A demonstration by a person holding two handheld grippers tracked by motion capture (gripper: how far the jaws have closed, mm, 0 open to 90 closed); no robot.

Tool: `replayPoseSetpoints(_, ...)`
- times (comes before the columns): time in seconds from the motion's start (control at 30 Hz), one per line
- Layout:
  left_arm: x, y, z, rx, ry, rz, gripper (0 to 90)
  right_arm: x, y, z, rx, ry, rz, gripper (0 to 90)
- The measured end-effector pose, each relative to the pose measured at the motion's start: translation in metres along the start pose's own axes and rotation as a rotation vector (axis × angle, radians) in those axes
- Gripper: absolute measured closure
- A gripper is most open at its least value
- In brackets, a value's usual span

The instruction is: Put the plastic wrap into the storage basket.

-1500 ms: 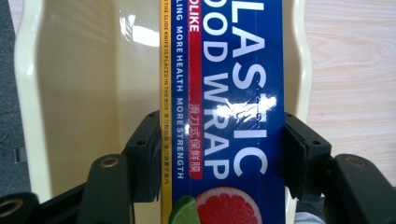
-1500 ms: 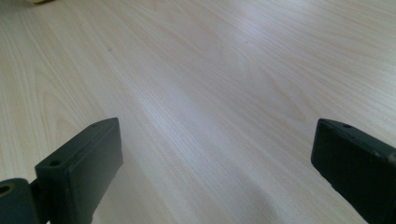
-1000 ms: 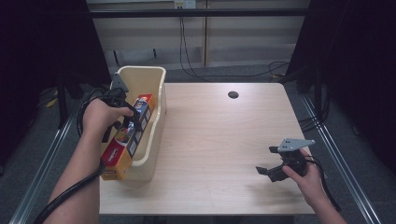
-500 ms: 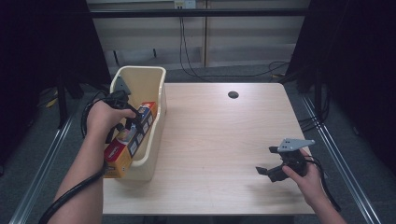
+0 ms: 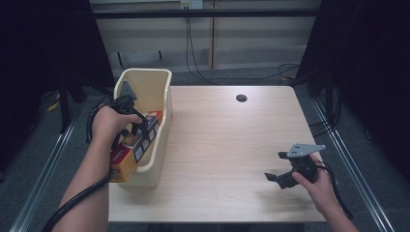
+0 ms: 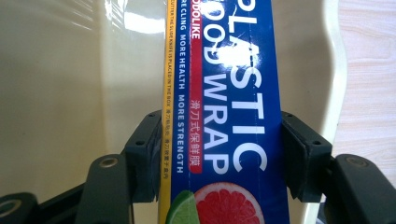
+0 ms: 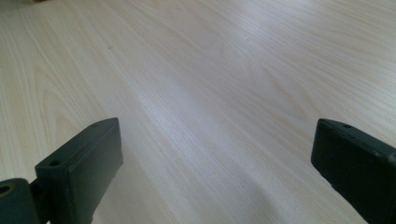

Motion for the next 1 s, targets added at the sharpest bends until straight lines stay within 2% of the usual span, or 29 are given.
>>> replayPoseSetpoints(0.17,0.000,0.001,0.001,0.004,0.010,0.001,40.1,0.000,0.000,0.000,-0.001,-0.001,0.001,1.9)
replayPoseSetpoints(0.27,0.001,0.003,0.000,0.005,-0.002,0.000,40.1,0.000,0.000,0.000,-0.001,0.000,0.002,1.9)
replayPoseSetpoints(0.47,0.002,0.006,0.000,0.011,-0.002,-0.009,40.0,0.000,0.000,0.000,-0.002,0.000,0.001,1.9)
replayPoseSetpoints(0.73,0.002,0.007,0.000,-0.001,0.003,0.006,39.9,0.000,0.001,0.000,-0.005,-0.002,0.001,1.9)
replayPoseSetpoints(0.77,0.002,0.008,0.001,0.012,0.006,-0.001,39.9,0.000,0.001,0.000,-0.006,-0.003,0.001,1.9)
replayPoseSetpoints(0.83,0.001,0.008,0.001,0.003,0.012,0.016,39.9,0.000,0.000,0.000,-0.001,-0.002,0.001,1.9)
replayPoseSetpoints(1.0,0.001,0.012,0.000,-0.003,0.003,0.018,39.7,0.000,0.001,0.000,-0.005,-0.003,0.001,1.9)
Point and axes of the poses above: each handheld gripper's, and its own axes: y roughly forward along the jaws, x roughly out of its top, z roughly to its left, the point moved 8 cm from there along y, roughly forward along the jaws, and after that the axes turned 1 degree about y, right-handed, at the moved point
